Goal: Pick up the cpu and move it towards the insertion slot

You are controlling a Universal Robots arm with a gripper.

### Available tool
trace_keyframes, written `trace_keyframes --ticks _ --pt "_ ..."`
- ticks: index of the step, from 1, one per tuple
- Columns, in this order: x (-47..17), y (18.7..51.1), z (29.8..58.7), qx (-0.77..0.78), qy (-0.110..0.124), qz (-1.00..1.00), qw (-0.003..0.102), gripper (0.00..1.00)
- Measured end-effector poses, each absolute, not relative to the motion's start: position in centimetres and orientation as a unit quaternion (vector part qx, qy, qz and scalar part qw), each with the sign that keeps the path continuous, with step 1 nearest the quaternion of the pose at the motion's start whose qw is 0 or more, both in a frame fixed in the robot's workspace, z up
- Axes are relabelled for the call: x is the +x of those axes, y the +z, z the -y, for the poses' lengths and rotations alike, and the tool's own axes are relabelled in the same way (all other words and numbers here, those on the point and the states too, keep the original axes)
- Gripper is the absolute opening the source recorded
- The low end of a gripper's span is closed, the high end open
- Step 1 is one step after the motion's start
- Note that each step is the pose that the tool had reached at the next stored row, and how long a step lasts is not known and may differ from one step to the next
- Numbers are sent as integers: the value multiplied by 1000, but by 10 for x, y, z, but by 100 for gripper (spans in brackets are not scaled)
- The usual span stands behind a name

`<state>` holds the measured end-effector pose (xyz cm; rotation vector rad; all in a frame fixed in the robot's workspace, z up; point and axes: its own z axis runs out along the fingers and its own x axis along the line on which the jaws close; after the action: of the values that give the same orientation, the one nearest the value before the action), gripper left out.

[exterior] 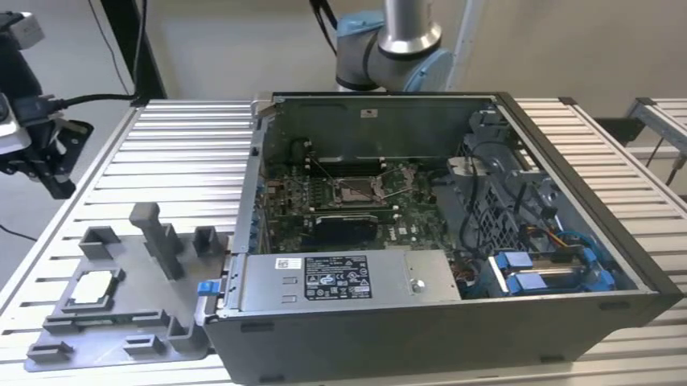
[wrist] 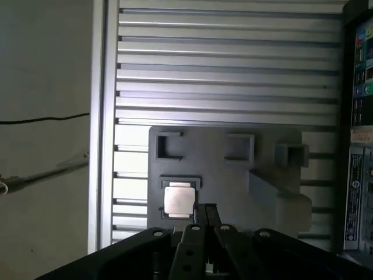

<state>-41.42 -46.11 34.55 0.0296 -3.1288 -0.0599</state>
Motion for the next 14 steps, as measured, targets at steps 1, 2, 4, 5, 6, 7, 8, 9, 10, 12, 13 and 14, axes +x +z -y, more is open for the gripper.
trace_keyframes --ticks 1,2,4,5,6,7,8,9,10,12,13,14 --pt "-417 344 463 9 -19 1000 6 0" --pt "-421 343 465 9 -19 1000 7 0" --pt "-429 342 465 9 -19 1000 7 0" --pt "-433 341 465 9 -19 1000 7 0" --pt "-436 340 465 9 -19 1000 7 0" --pt "-438 340 465 9 -19 1000 7 0" --pt "-438 339 465 9 -19 1000 7 0" --pt "-438 339 465 9 -19 1000 7 0" --pt "-438 338 465 9 -19 1000 7 0" --pt "-438 338 465 9 -19 1000 7 0" --pt "-438 338 465 9 -19 1000 7 0" --pt "-438 338 465 9 -19 1000 7 0"
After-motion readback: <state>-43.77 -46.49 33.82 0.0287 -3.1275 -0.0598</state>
